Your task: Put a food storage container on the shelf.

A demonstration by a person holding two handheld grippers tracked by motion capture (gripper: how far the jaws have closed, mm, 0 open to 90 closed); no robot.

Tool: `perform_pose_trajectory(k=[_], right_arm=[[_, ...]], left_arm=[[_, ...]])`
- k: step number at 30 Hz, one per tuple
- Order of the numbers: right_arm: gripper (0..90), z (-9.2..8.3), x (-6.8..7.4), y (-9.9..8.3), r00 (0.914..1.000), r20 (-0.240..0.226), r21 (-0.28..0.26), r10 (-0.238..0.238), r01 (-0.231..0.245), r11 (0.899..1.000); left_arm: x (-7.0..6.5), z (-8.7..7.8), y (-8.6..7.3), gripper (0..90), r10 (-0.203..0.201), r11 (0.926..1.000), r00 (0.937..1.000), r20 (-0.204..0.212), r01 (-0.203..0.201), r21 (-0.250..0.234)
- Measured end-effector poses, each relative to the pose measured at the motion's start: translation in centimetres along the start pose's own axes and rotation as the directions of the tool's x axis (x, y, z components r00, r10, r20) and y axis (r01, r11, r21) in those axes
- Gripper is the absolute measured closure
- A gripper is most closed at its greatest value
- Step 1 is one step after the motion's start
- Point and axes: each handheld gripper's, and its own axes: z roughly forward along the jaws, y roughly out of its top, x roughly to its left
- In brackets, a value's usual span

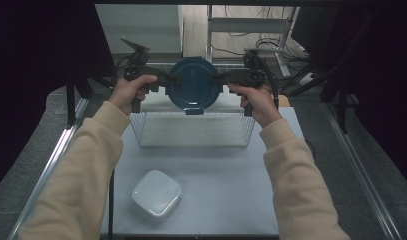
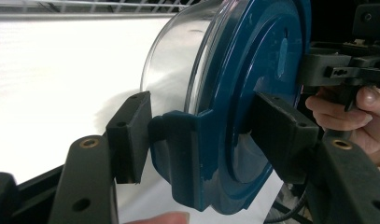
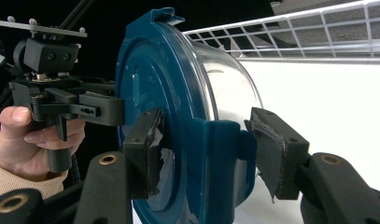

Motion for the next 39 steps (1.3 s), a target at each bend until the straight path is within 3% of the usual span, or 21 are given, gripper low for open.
perform_pose_trajectory(k=[6,10,13,16,22,24,29,31,34,35,37,39], right_arm=[[45.9,1.1,-0.7,1.0,0.9999,0.003,-0.008,0.014,-0.014,1.0],[43.0,1.9,-1.6,1.3,0.9964,0.008,0.036,0.084,-0.084,0.996],[41.6,2.6,-2.5,1.2,0.9881,-0.004,0.065,0.154,-0.153,0.986],[41.5,2.9,-3.1,1.3,0.9842,-0.008,0.046,0.177,-0.177,0.983],[40.7,3.4,-4.3,1.3,0.9678,-0.013,0.026,0.251,-0.251,0.968],[41.0,3.4,-4.6,1.4,0.9634,-0.01,0.006,0.268,-0.268,0.963],[40.7,3.3,-4.7,1.3,0.963,-0.012,-0.015,0.269,-0.27,0.963],[35.6,3.2,-4.6,1.1,0.9657,-0.007,-0.022,0.26,-0.26,0.965],[15.0,2.8,-3.8,1.1,0.9749,0.002,-0.053,0.223,-0.222,0.974],[15.0,2.8,-3.8,1.1,0.9749,0.002,-0.053,0.223,-0.222,0.974],[12.0,2.3,-2.9,0.9,0.984,0.023,-0.075,0.177,-0.175,0.982],[9.3,1.8,-1.9,0.7,0.9918,0.042,-0.068,0.121,-0.118,0.991]], left_arm=[[1.7,0.4,0.5,39.9,-0.059,0.9978,0.9975,0.04,0.06,-0.028],[2.7,0.8,0.7,39.8,-0.119,0.9905,0.9916,0.05,0.122,-0.063],[3.2,1.3,0.7,39.3,-0.16,0.9838,0.9859,0.051,0.163,-0.074],[3.5,1.7,0.7,38.5,-0.183,0.9787,0.9819,0.05,0.186,-0.086],[3.5,2.3,0.7,37.5,-0.191,0.9752,0.9807,0.042,0.194,-0.106],[3.3,2.4,0.7,36.9,-0.184,0.9769,0.9821,0.04,0.187,-0.104],[3.1,2.6,0.5,35.1,-0.149,0.9822,0.9883,0.033,0.152,-0.111],[2.8,2.7,0.4,32.6,-0.124,0.9835,0.992,0.021,0.126,-0.13],[1.9,2.2,0.2,21.5,-0.075,0.9832,0.9971,-0.012,0.072,-0.168],[1.6,1.9,0.1,21.5,-0.057,0.9815,0.9978,-0.034,0.049,-0.185],[1.0,1.1,-0.2,20.7,-0.015,0.9771,0.9962,-0.085,-0.004,-0.213],[0.6,0.4,-0.6,23.7,0.011,0.9753,0.997,-0.076,-0.028,-0.219]])
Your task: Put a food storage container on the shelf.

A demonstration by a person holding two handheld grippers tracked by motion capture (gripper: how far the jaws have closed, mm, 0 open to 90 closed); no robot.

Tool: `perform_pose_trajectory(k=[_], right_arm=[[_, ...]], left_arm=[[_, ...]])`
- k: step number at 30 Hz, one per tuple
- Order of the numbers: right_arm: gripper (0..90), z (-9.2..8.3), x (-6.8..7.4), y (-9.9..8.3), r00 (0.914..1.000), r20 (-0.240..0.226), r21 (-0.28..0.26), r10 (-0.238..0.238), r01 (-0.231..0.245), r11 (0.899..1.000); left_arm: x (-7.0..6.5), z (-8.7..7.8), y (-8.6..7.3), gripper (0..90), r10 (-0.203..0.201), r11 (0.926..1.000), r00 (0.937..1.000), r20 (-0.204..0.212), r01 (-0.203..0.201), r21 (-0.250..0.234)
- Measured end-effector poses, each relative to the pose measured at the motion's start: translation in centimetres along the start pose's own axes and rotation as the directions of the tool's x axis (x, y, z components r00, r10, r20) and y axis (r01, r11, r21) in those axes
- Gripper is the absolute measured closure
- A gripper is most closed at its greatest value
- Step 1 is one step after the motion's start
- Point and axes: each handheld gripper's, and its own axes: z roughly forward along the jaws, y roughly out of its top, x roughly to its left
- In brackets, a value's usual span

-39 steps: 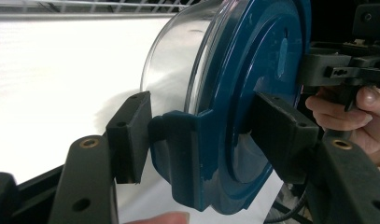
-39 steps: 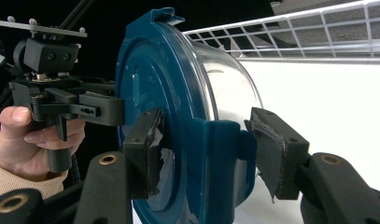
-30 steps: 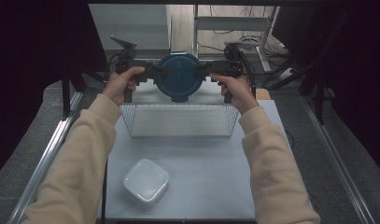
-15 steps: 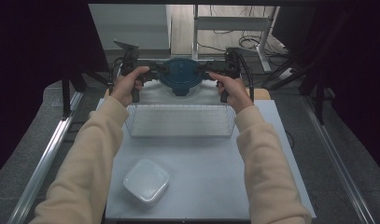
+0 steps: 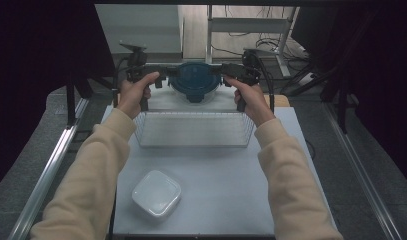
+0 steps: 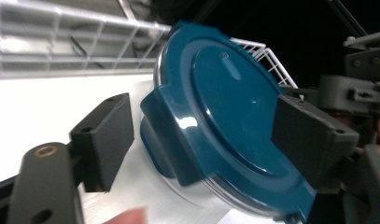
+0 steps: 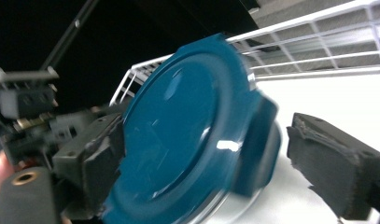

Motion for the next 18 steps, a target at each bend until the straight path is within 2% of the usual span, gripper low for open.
perform_pose_trajectory(k=[2,3,5,6,8,11,15,17,18], right_arm=[[8.8,-0.6,0.9,-0.5,0.9974,0.033,0.001,-0.064,0.064,0.998],[9.1,-1.0,1.3,-0.8,0.9935,0.048,-0.015,-0.103,0.104,0.994],[9.1,-1.8,1.8,-1.5,0.9834,0.07,-0.024,-0.167,0.169,0.985],[9.7,-2.2,1.9,-2.1,0.9751,0.086,-0.017,-0.204,0.206,0.978],[10.4,-2.8,2.1,-2.9,0.9651,0.099,-0.009,-0.242,0.244,0.97],[11.9,-3.9,2.1,-4.4,0.9449,0.117,-0.009,-0.306,0.309,0.951],[13.1,-5.2,2.3,-6.6,0.9183,0.115,0.013,-0.379,0.38,0.925],[14.6,-5.8,2.4,-7.9,0.9062,0.109,0.017,-0.409,0.409,0.912],[15.1,-6.2,2.4,-8.6,0.9011,0.106,0.018,-0.421,0.421,0.907]], left_arm=[[-0.5,-0.8,-0.5,23.0,0.032,0.9995,0.9994,-0.015,-0.032,-0.007],[-0.6,-1.2,-0.8,22.4,0.048,0.9988,0.9987,-0.017,-0.048,-0.005],[-1.0,-2.3,-1.9,21.2,0.08,0.9968,0.9962,-0.035,-0.08,-0.005],[-1.2,-2.6,-2.3,21.0,0.101,0.9949,0.9939,-0.044,-0.101,0.001],[-1.7,-3.5,-3.6,20.9,0.153,0.9882,0.9851,-0.078,-0.153,0.011],[-2.1,-4.5,-5.3,21.6,0.209,0.9778,0.9732,-0.095,-0.209,0.02],[-2.6,-5.6,-8.1,23.7,0.292,0.9565,0.9476,-0.13,-0.289,0.042],[-2.7,-6.2,-9.7,24.2,0.311,0.9503,0.9408,-0.135,-0.309,0.041],[-2.7,-6.4,-10.5,24.2,0.317,0.9484,0.9397,-0.128,-0.314,0.043]])
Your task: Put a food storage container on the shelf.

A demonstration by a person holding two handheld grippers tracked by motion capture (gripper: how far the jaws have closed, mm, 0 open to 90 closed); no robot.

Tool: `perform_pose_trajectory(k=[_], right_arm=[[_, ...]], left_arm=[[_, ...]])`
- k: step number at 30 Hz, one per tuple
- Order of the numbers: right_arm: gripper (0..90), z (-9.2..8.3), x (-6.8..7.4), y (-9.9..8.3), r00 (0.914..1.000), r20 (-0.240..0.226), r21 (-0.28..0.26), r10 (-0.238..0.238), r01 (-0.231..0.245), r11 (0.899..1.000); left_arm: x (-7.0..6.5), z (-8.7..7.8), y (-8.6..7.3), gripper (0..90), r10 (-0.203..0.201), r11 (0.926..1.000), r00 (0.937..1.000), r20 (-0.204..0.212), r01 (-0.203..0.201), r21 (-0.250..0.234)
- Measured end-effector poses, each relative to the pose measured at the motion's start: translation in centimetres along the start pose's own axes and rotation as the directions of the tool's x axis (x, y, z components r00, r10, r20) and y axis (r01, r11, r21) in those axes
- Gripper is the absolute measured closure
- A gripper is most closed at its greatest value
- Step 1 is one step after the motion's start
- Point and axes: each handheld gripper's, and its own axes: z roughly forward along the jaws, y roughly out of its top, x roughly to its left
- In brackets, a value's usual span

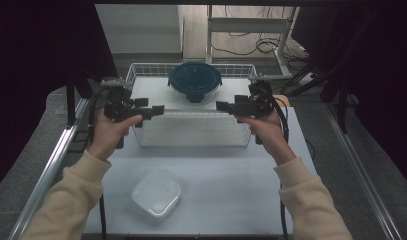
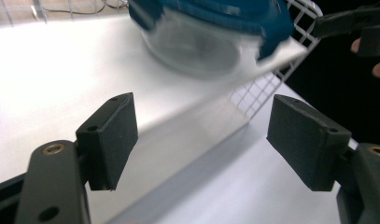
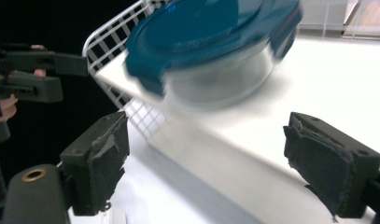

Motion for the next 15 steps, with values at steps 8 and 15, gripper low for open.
perform_pose_trajectory(k=[8,15], right_arm=[[17.2,-2.8,1.3,-6.4,0.9982,-0.041,-0.003,-0.043,0.043,0.999],[20.4,-4.4,1.6,-11.9,0.9988,-0.024,0.008,-0.043,0.043,0.999]], left_arm=[[-2.3,-1.5,-5.5,24.1,0.047,0.9987,0.9987,0.021,-0.047,0.021],[-3.7,-1.6,-9.7,23.7,0.108,0.9924,0.9936,-0.031,-0.106,0.063]])
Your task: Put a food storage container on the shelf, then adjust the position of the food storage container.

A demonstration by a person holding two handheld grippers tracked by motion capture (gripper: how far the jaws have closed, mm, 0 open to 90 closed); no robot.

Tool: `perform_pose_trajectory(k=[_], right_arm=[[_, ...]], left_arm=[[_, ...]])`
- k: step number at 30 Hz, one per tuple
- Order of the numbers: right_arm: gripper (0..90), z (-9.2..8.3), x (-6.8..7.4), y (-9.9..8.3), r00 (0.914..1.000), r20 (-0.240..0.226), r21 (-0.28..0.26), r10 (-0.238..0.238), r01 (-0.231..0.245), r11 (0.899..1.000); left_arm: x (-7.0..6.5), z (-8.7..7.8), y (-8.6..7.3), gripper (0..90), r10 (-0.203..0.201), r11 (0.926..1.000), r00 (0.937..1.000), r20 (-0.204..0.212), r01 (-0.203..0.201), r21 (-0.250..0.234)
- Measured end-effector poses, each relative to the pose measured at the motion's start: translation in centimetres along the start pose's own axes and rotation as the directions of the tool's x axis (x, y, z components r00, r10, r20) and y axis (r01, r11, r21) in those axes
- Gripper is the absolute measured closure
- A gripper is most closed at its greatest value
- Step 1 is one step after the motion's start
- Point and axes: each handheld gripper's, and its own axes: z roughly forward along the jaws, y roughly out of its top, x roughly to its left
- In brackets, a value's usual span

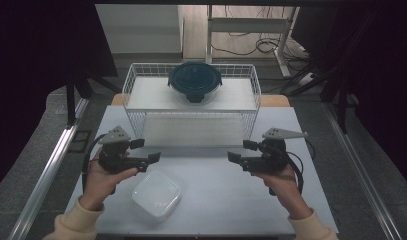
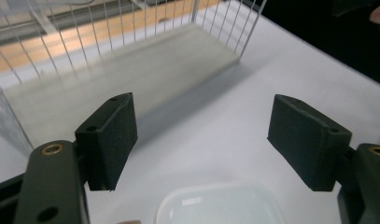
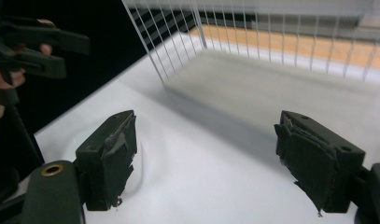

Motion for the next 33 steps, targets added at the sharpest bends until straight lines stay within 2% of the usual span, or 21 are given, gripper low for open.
perform_pose_trajectory(k=[2,6,9,11,14,17,23,26,29,33], right_arm=[[20.4,-0.3,-0.1,-1.3,0.9997,0.023,0.025,-0.007,0.007,1.0],[20.4,-0.8,-0.2,-3.0,0.9997,0.024,0.059,0.004,-0.005,0.998],[21.4,-1.0,-0.2,-4.1,0.9996,0.03,0.069,-0.002,0.0,0.998],[22.6,-1.0,-0.2,-4.9,0.9994,0.033,0.071,-0.01,0.007,0.997],[23.2,-0.8,-0.5,-6.0,0.9992,0.032,0.077,-0.025,0.022,0.997],[23.3,-0.4,-0.8,-6.9,0.9991,0.028,0.093,-0.033,0.03,0.995],[23.2,-0.2,-1.2,-7.6,0.9988,0.037,0.105,-0.034,0.03,0.994],[22.9,-0.1,-1.2,-7.7,0.9985,0.038,0.102,-0.04,0.036,0.994],[22.9,0.0,-1.3,-7.9,0.9986,0.038,0.113,-0.037,0.032,0.993],[22.9,-0.1,-1.4,-8.2,0.9985,0.046,0.117,-0.03,0.024,0.993]], left_arm=[[-0.2,0.1,-0.9,23.7,-0.009,0.9998,0.9999,0.007,0.009,0.017],[-0.8,0.0,-2.3,23.7,-0.024,0.9995,0.9995,0.022,0.023,0.021],[-1.4,0.2,-2.8,23.6,-0.011,0.9988,0.9992,0.039,0.009,0.047],[-1.6,0.3,-3.2,23.8,-0.008,0.9985,0.9994,0.033,0.006,0.054],[-1.6,0.6,-3.6,23.9,-0.006,0.9975,0.9996,0.029,0.003,0.071],[-1.2,1.0,-3.9,24.2,-0.034,0.9962,0.9984,0.045,0.03,0.082],[-1.2,0.9,-4.5,24.2,-0.02,0.9957,0.9998,0.006,0.02,0.09],[-1.1,0.8,-4.3,24.5,-0.032,0.9961,0.9992,0.023,0.03,0.083],[-1.4,0.9,-4.1,24.6,-0.015,0.9969,0.9995,0.028,0.013,0.078],[-1.2,0.7,-4.1,24.8,-0.01,0.9967,0.9999,0.006,0.009,0.081]])
